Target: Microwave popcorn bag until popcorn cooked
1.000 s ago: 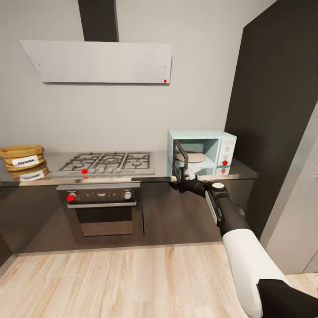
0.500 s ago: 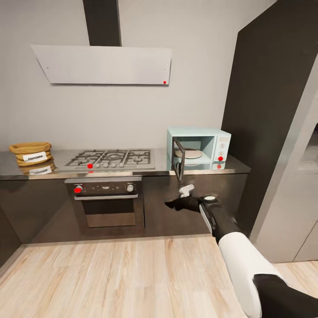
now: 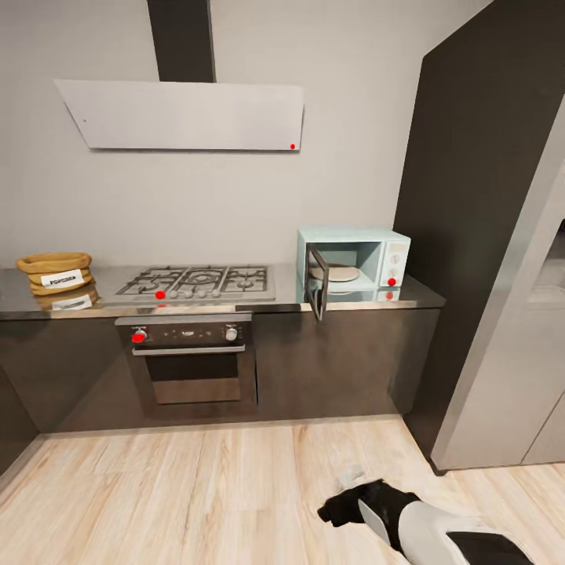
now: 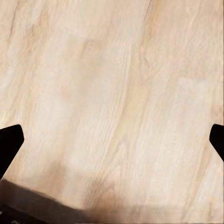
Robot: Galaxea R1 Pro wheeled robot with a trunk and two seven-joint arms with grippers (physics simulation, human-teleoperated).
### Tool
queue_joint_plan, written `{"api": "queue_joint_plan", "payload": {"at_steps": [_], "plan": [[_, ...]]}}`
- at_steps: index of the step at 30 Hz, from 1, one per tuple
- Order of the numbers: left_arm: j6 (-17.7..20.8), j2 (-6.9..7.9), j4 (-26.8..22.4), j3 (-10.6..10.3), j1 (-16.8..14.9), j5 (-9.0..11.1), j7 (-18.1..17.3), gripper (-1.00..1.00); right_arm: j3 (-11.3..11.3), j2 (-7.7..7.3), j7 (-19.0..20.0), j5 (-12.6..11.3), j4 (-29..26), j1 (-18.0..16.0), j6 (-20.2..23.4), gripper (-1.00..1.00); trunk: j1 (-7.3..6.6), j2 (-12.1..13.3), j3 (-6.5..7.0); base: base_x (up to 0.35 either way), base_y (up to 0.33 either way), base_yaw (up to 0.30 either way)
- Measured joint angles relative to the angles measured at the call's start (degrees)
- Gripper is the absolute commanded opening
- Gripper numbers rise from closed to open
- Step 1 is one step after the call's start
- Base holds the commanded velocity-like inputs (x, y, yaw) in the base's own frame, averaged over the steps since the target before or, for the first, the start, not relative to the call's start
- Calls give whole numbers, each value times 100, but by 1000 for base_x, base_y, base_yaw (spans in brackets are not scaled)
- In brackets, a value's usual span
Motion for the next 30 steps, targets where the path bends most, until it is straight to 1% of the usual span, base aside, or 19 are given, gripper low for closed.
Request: {"api": "queue_joint_plan", "payload": {"at_steps": [2, 3, 4, 5, 6, 7, 8, 10, 12, 13, 16, 17, 28, 30], "plan": [[2, 0, 1, -2, 0, 0, 0, 100, -2, -252, -45, -19, 6, 557, -20, 100, 0, 0, 0, 0, 0, 0], [-1, 0, 1, -2, 0, 0, 0, 100, -5, -393, -58, -28, 5, 986, -27, 100, 0, 0, -1, 0, 0, 0], [1, 0, 2, 0, 0, 0, 0, 100, -14, -546, -70, -38, 6, 1329, -30, 100, 0, 0, -1, 0, 0, 0], [2, 0, 2, 0, 0, 2, 1, 100, -19, -720, -74, -51, 9, 1593, -36, 100, 0, 0, -1, 0, 0, 0], [2, 0, 2, 0, 0, 4, 3, 100, -30, -827, -75, -61, 10, 1736, -52, 100, 0, 0, -1, 0, 0, 0], [3, 0, 3, 1, 0, 7, 6, 100, -34, -940, -76, -69, 10, 1994, -116, 100, 0, 0, 0, 0, 0, 0], [0, 0, 2, 1, 0, 11, 8, 100, -38, -988, -76, -71, 12, 2198, -214, 100, 0, -1, -1, 0, 0, 0], [-1, 0, 3, 1, 0, 20, 9, 100, -42, -1016, -76, -72, 11, 2451, -453, 100, 0, 0, -1, 0, 0, 0], [-3, 0, 3, 0, -1, 55, 12, 100, -52, -1024, -85, -76, 10, 2567, -658, 100, 0, 0, 0, 0, 0, 70], [0, 4, 3, 0, -1, 84, 12, 100, -64, -1029, -94, -121, 10, 2594, -713, 100, 0, 0, 2, 0, 0, 190], [-2, 4, 4, 0, -1, 125, 15, 100, -70, -1027, -204, -370, 9, 2619, -762, 100, 0, 0, 10, 0, 0, 237], [-3, 6, 2, 0, -1, 130, 16, 100, -70, -1026, -233, -398, 9, 2621, -767, 100, 0, 0, 13, 0, 0, 255], [-4, 9, 4, 0, -1, 141, 29, 100, -63, -997, -270, -393, 9, 2623, -779, 100, 0, -1, 51, 0, 0, 260], [-4, 19, 4, 27, -1, 149, 37, 100, -51, -991, -269, -379, 9, 2658, -791, 100, 0, 0, 60, 0, 0, 261]]}}
